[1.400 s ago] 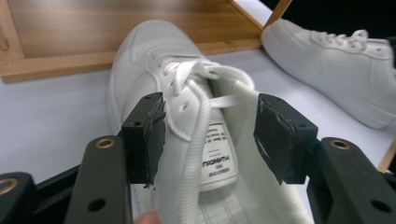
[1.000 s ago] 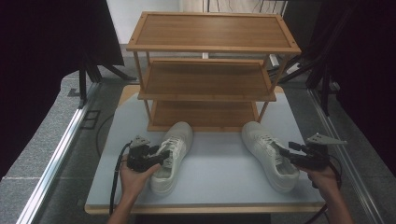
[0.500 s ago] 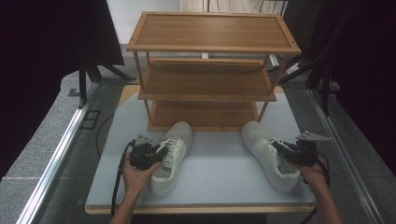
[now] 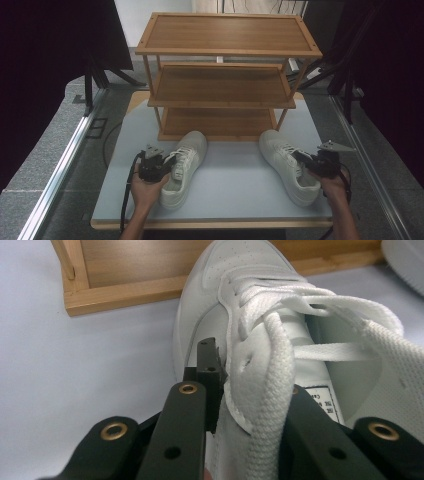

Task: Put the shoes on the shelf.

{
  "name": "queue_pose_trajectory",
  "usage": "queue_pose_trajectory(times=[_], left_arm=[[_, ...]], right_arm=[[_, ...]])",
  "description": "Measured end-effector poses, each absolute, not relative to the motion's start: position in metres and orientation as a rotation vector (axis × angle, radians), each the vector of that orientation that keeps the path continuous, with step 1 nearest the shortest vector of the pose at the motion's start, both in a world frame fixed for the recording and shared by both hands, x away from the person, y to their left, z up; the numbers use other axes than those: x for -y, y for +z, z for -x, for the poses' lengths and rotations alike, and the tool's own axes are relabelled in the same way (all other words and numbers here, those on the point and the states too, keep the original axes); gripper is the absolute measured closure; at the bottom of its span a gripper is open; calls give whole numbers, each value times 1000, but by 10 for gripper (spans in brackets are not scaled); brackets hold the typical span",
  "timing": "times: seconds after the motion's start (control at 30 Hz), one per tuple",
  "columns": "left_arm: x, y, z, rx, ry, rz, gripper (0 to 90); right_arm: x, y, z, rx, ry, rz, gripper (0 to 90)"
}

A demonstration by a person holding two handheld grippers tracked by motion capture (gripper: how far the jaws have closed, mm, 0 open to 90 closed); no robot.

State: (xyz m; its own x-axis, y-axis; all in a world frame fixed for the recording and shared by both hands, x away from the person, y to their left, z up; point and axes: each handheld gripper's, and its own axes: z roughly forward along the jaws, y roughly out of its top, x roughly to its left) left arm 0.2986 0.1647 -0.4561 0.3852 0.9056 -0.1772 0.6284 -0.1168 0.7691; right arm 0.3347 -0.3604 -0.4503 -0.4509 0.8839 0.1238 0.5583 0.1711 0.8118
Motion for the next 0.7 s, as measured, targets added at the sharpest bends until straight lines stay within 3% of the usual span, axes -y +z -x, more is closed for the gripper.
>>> queue_pose_trajectory(times=[0.3, 0.7], left_arm=[[-184, -439, -291, -1277, 345, -1678, 824], [-183, -388, -268, -1090, 259, -1529, 822]], right_arm=[[361, -438, -321, -1999, 1336, -1405, 831], [354, -402, -281, -1829, 1626, -1397, 828]])
